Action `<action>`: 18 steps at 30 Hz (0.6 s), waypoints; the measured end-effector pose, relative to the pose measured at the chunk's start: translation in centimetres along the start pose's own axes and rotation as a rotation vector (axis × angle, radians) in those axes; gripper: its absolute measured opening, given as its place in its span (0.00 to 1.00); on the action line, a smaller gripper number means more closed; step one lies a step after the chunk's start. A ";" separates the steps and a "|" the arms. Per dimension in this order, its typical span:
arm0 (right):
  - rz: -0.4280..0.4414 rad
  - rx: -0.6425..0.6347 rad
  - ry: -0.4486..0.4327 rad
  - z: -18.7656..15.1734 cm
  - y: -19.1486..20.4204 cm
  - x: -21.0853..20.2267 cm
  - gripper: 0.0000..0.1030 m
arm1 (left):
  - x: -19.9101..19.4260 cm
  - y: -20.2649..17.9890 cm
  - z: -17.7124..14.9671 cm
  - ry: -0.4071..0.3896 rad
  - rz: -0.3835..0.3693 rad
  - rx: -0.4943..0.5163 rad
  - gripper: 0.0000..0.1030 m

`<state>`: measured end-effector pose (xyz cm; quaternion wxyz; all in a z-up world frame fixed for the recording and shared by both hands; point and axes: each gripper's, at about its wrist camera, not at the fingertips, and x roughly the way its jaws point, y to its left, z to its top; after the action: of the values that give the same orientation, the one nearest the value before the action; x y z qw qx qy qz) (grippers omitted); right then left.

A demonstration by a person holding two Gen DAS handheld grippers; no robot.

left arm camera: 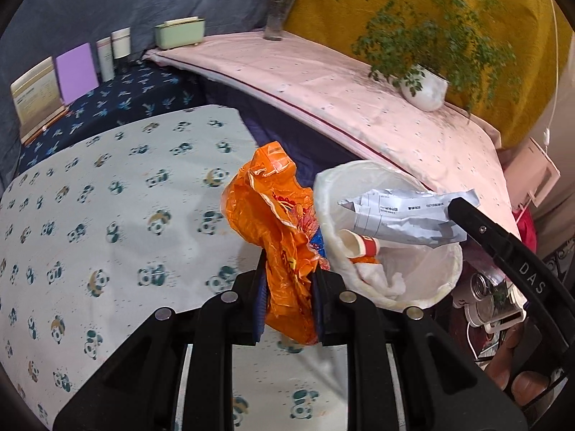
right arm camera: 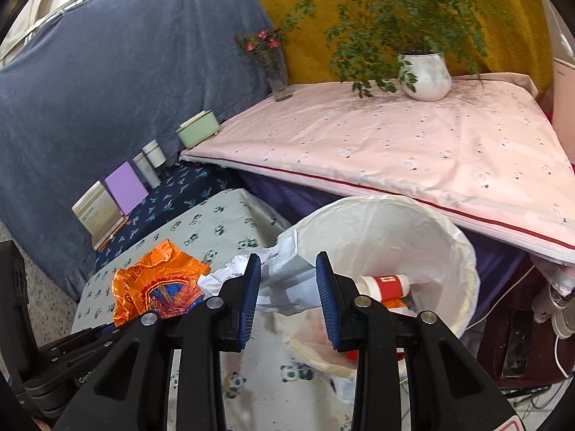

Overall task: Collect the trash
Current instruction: 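Carry the orange bag over the bin and open the left gripper while the right carries the receipt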

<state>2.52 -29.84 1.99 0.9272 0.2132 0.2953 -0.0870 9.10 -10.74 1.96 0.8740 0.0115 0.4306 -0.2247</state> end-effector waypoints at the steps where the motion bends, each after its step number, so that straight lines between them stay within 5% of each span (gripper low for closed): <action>1: -0.007 0.009 -0.005 0.1 -0.6 -0.2 0.29 | 0.2 -0.7 0.1 0.002 -0.007 0.013 0.19; 18: -0.104 0.113 -0.052 0.7 -7.6 -2.3 0.29 | 3.5 -8.5 1.3 0.041 -0.119 0.138 0.19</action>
<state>-1.16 -36.90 1.21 0.9153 0.2471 0.2766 -0.1569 8.49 -19.97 1.58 0.8473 0.0506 0.4317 -0.3051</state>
